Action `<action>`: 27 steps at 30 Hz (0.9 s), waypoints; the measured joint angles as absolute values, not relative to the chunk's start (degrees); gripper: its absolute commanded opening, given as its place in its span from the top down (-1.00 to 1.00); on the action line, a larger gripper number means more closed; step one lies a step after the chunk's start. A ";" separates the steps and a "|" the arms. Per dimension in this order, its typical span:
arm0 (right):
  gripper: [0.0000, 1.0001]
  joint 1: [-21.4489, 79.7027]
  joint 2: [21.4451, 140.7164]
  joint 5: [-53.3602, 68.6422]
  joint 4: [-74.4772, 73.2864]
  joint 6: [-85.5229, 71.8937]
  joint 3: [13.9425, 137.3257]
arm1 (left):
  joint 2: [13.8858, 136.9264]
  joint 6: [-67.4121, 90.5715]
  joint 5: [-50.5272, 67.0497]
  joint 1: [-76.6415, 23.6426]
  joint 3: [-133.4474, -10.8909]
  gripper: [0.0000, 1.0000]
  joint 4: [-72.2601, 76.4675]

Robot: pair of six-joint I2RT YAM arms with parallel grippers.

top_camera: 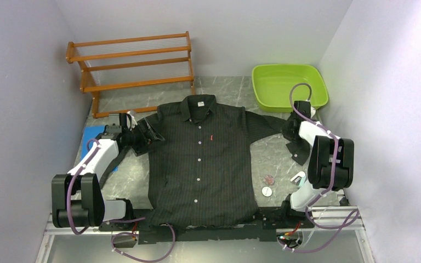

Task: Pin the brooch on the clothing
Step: Flatten out the clothes at the center of the board.

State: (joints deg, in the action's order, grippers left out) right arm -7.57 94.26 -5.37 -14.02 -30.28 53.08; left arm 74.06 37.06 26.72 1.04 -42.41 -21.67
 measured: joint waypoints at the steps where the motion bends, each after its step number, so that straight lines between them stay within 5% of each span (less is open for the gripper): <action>1: 0.40 -7.51 93.51 -4.43 -13.82 -29.95 53.08 | 73.82 36.97 26.72 1.04 -42.41 -0.70 -21.82; 5: -0.20 -6.72 90.83 -2.15 -12.56 -28.03 52.99 | 72.64 36.14 27.16 1.04 -42.41 -0.70 -22.11; 14: -0.28 -6.22 93.08 0.56 -10.72 -26.83 54.83 | 71.75 35.18 28.60 1.04 -42.41 -0.69 -22.11; 20: -0.18 -6.22 98.65 -0.49 -11.20 -26.33 58.54 | 71.77 35.11 29.19 1.04 -42.41 -0.69 -22.04; 27: 0.23 -6.39 103.15 -3.84 -12.78 -27.18 60.29 | 71.88 35.11 29.36 1.02 -42.41 -0.68 -21.89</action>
